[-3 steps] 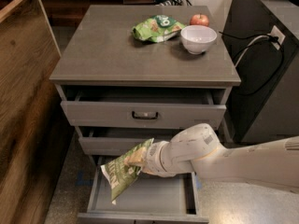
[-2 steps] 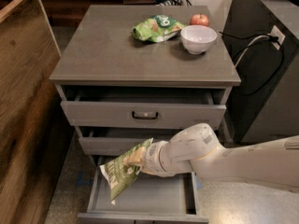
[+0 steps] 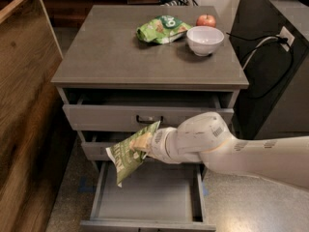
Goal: Pick green jalapeno chip bag from bottom drawer and place on counter
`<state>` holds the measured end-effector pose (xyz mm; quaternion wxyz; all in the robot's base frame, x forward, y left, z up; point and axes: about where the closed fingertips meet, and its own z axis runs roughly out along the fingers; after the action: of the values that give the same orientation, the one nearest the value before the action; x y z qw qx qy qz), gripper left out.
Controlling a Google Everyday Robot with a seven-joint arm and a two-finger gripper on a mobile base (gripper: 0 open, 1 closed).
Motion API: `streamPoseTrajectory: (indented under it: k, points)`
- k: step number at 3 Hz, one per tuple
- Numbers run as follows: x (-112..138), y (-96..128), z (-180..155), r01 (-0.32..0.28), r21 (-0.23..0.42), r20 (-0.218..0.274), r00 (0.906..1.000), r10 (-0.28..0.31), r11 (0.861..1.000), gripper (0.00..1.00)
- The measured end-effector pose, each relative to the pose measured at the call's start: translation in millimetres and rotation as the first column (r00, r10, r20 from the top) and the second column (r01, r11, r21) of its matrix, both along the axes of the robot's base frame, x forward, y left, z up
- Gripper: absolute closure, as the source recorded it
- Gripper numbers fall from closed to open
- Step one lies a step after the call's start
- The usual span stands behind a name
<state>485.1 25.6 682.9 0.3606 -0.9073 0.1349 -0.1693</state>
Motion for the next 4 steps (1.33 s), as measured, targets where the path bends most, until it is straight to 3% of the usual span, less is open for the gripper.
streamPoseTrajectory:
  k: [1,2,4]
  points:
    - [32.0,-2.0,43.0,0.013,-0.016,0.117,0.9931,-0.011,1.000,1.00]
    - [49.2,-2.9,87.9,0.009,-0.020,0.215,0.9767,-0.004,1.000,1.00]
    - [57.0,2.9,172.9,0.020,-0.006,0.317,0.9482,-0.017,1.000,1.00]
